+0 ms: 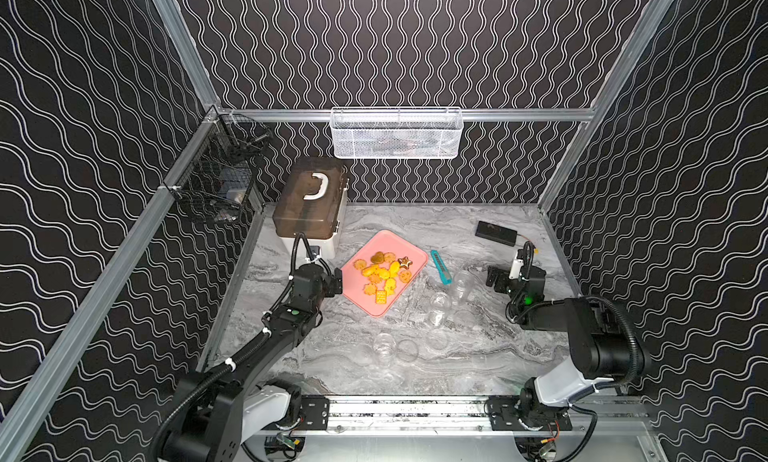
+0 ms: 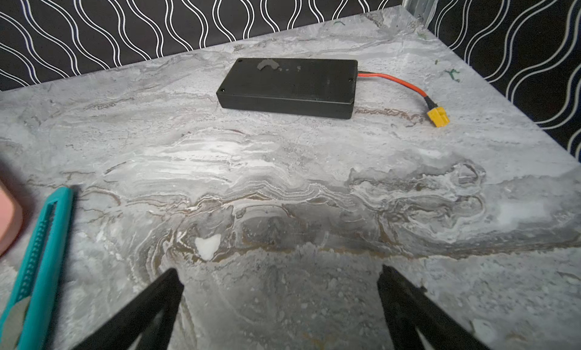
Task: Pour the cookies out of the jar
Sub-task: Reset both arms
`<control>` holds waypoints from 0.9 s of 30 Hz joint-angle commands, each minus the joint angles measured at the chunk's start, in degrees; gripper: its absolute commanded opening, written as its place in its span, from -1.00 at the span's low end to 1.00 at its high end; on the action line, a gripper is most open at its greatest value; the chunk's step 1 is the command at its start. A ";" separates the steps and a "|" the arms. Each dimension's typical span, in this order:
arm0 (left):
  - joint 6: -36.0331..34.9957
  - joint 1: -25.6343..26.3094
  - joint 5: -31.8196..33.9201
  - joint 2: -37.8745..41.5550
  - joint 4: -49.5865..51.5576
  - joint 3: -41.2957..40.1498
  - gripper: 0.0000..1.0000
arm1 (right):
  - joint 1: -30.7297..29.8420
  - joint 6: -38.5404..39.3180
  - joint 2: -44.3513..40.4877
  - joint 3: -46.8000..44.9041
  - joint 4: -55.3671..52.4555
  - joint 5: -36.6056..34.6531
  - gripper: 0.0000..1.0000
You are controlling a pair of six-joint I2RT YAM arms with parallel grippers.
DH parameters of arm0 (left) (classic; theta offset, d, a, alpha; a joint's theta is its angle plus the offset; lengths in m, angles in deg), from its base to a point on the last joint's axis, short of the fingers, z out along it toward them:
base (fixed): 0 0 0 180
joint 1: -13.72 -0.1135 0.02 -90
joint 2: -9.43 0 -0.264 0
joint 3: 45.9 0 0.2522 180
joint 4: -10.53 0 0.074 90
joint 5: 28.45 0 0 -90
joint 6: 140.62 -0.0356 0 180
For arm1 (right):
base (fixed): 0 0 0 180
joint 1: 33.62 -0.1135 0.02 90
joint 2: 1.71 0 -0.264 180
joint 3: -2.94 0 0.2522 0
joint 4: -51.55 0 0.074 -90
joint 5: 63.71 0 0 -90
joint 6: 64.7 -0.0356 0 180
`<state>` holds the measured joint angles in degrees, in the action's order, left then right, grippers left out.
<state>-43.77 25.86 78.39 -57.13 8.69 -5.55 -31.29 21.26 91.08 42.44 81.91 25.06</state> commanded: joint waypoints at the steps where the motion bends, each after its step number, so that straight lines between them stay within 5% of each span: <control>1: -3.88 -0.94 1.01 -3.93 -13.96 -2.07 0.97 | -0.04 0.23 0.29 -0.25 3.96 0.53 1.00; 10: -8.67 -2.29 0.68 -18.24 -25.13 -1.66 0.96 | -0.04 -0.07 0.89 -0.81 5.17 0.49 1.00; 17: -12.63 -2.74 -5.78 -21.56 -35.34 -4.79 0.87 | 0.00 -0.21 0.76 -3.12 9.00 0.42 1.00; 27: -11.31 -2.09 -0.66 -23.20 -48.10 -10.56 0.98 | -0.13 -1.16 -0.56 -6.88 14.48 -2.14 1.00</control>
<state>-54.63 23.55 75.20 -79.73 -31.20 -15.45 -31.34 21.15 91.15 36.28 91.31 24.40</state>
